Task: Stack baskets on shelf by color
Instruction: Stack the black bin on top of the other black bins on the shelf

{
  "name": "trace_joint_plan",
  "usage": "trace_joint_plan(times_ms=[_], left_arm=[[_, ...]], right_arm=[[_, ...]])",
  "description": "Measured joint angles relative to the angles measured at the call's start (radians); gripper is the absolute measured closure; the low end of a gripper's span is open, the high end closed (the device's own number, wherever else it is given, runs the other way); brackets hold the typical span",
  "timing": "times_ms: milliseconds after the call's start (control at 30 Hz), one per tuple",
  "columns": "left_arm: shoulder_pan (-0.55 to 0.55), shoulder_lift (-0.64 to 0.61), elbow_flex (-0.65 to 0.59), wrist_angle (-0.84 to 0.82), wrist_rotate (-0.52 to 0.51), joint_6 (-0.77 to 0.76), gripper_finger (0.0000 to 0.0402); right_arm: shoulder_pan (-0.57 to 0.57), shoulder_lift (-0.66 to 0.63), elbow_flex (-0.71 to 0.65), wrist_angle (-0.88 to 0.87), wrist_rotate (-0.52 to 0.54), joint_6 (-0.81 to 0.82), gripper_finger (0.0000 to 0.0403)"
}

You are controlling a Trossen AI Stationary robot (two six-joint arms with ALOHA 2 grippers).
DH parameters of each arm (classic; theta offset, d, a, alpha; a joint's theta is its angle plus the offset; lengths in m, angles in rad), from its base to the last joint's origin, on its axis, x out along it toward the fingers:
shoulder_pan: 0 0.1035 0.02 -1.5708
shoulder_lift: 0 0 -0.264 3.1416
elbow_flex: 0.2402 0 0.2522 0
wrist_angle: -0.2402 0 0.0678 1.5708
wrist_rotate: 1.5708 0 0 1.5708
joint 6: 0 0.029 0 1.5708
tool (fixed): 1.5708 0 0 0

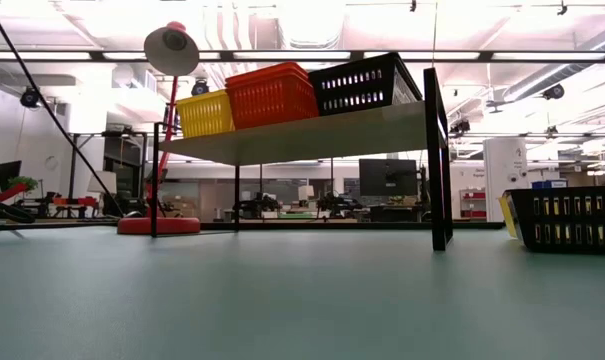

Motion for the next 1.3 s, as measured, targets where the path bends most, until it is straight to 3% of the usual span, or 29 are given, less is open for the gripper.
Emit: trace_joint_plan(times_ms=[200, 467, 633, 800, 933, 1100, 1300], left_arm=[[0.000, 0.046, 0.001, 0.071, 0.042, -0.020, 0.0400], [0.000, 0.178, 0.003, 0.222, 0.198, -0.209, 0.0400], [0.000, 0.326, 0.011, 0.470, 0.299, -0.288, 0.0400], [-0.001, 0.496, 0.026, 0.712, 0.302, -0.288, 0.0400], [-0.001, 0.624, 0.087, 0.818, 0.302, -0.288, 0.0400], [-0.001, 0.759, 0.225, 0.831, 0.304, -0.288, 0.0400], [-0.006, 0.862, 0.347, 0.813, 0.306, -0.285, 0.0400]], right_arm=[[-0.002, -0.149, -0.273, 0.306, 0.001, -0.021, 0.0394], [-0.003, -0.298, -0.513, 0.499, 0.045, -0.089, 0.0394], [-0.002, -0.369, -0.647, 0.704, 0.050, -0.188, 0.0394], [-0.005, -0.430, -0.789, 0.940, 0.028, -0.241, 0.0394], [-0.022, -0.444, -0.885, 1.131, -0.052, -0.261, 0.0394], [-0.046, -0.427, -0.979, 1.335, -0.052, -0.271, 0.0394], [-0.046, -0.430, -1.011, 1.407, -0.032, -0.249, 0.0394]])
